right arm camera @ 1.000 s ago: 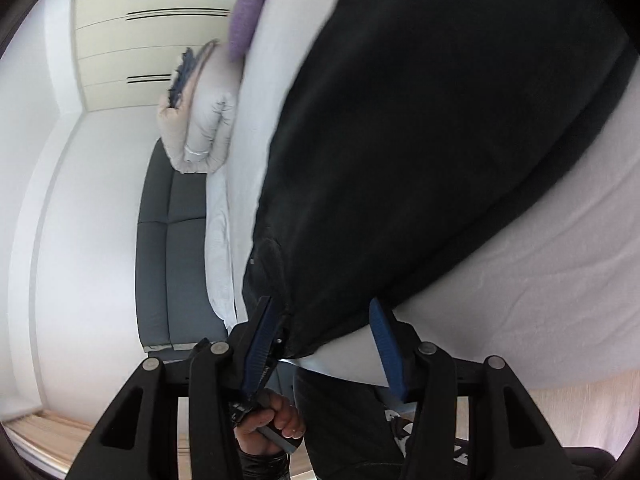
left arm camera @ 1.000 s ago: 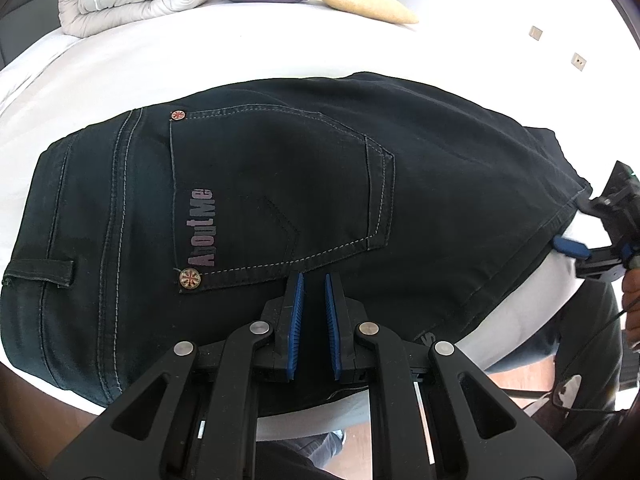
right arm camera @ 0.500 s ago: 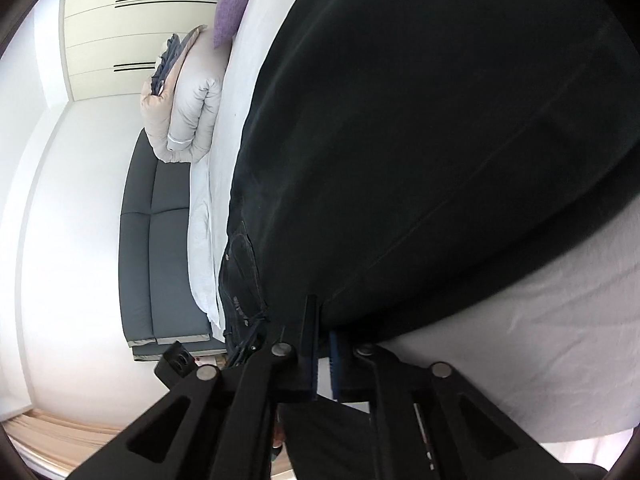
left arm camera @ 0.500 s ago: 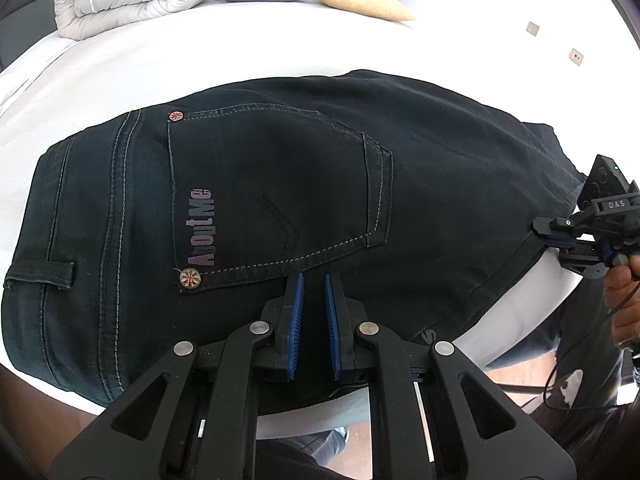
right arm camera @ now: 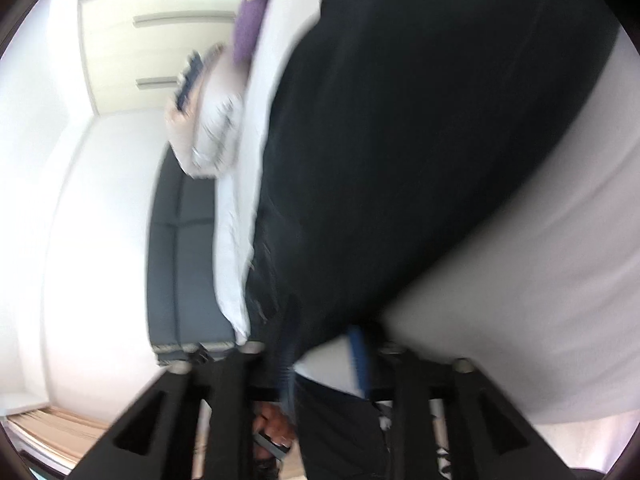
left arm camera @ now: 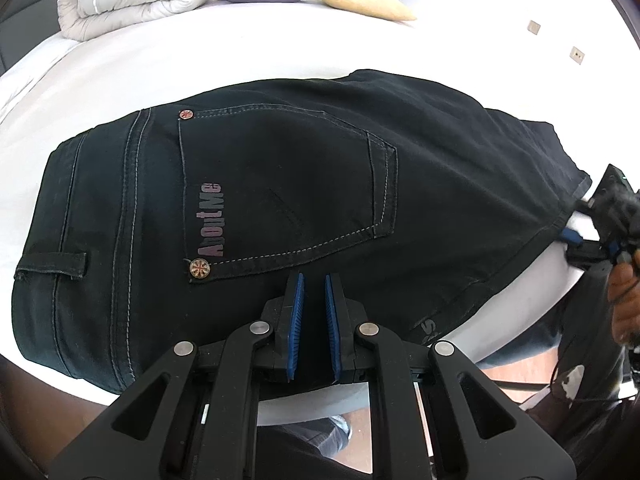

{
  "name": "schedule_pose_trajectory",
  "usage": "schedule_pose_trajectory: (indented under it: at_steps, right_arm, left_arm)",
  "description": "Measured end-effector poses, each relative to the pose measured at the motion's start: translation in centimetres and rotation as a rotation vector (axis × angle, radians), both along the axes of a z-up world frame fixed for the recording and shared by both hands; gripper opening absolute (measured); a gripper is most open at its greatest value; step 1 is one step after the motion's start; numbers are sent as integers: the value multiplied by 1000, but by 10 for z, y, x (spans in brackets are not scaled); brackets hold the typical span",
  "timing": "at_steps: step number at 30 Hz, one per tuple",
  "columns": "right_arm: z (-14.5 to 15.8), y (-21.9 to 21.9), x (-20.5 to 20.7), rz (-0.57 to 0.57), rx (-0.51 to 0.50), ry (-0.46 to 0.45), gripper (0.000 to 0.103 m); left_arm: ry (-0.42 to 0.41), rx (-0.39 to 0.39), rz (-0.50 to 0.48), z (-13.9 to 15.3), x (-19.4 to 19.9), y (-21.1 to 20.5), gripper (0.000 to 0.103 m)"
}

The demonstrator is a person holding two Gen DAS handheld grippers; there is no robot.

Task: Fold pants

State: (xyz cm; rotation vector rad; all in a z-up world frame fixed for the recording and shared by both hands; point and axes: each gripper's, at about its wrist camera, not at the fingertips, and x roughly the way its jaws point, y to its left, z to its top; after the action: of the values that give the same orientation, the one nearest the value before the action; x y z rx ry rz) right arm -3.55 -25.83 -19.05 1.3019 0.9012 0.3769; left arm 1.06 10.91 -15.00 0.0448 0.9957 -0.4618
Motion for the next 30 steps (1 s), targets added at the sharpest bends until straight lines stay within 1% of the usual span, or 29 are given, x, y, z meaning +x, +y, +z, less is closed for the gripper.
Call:
schedule_pose_trajectory:
  at_steps: [2,3,4,5,6,7,9,10,11,12,13,14,16,18,19,20,22,23,25,26,27,28,29,30]
  right_arm:
    - [7,-21,-6,-74,-18,-26,42]
    - [7,-31,-9,-104,-32,-29,38]
    - [7,-42,-12,-143,-47,-31,31]
    - [4,-51,-17,-168,-61,-10,18]
    - [1,-61,-22,-196,-70,15,8]
    - [-2,-71,-30,-224,-69,36,7]
    - [2,-91,-52,-279,-74,65,8]
    - [7,-97,-60,-299,-110,82,11]
    - [17,-105,-70,-330,-177,104,19]
    - [26,-110,-77,-355,-222,105,28]
    - [42,-116,-82,-390,-286,88,30]
    - [55,-117,-80,-389,-331,61,30]
    - [73,-104,-63,-320,-370,3,30]
    - [84,-71,-29,-171,-364,-64,30]
    - [85,-44,-4,-76,-346,-94,30]
    - [84,-29,8,-24,-336,-106,30]
    - [76,7,46,78,-328,-128,26]
    - [68,21,63,109,-321,-111,25]
    - [44,44,100,176,-245,-70,17]
    - [35,46,109,181,-237,-46,16]
    - [24,50,120,193,-252,-9,16]
    - [17,51,124,202,-266,7,16]
    - [8,47,127,195,-287,28,5]
    - [0,37,128,177,-272,44,0]
  left_arm:
    - [-2,7,1,0,1,0,11]
    - [-3,10,2,0,0,-1,11]
    - [-2,11,4,0,0,-1,11]
    - [-2,11,6,0,0,-1,11]
    - [-3,12,8,1,-1,-1,11]
    - [-6,13,13,2,-2,-1,11]
    - [-8,17,21,7,-2,0,11]
    - [-8,19,25,11,-3,0,11]
    - [-17,20,29,19,-4,1,11]
    - [-33,9,32,28,-4,2,11]
    - [-48,-11,34,38,-1,1,11]
    - [-61,-36,36,49,6,-1,11]
    - [-78,-58,25,64,23,-13,11]
    - [-91,-60,-11,73,46,-38,11]
    - [-99,-53,-44,74,59,-56,11]
    - [-98,-41,-69,73,70,-71,11]
    - [-69,-21,-109,63,90,-97,11]
    - [-39,-12,-125,54,101,-110,11]
    - [-4,21,-141,37,115,-127,11]
    - [14,43,-141,26,121,-132,11]
    - [24,61,-137,17,125,-135,11]
    - [26,68,-138,8,127,-135,11]
    - [10,51,-142,2,127,-132,11]
    - [0,32,-142,0,127,-129,11]
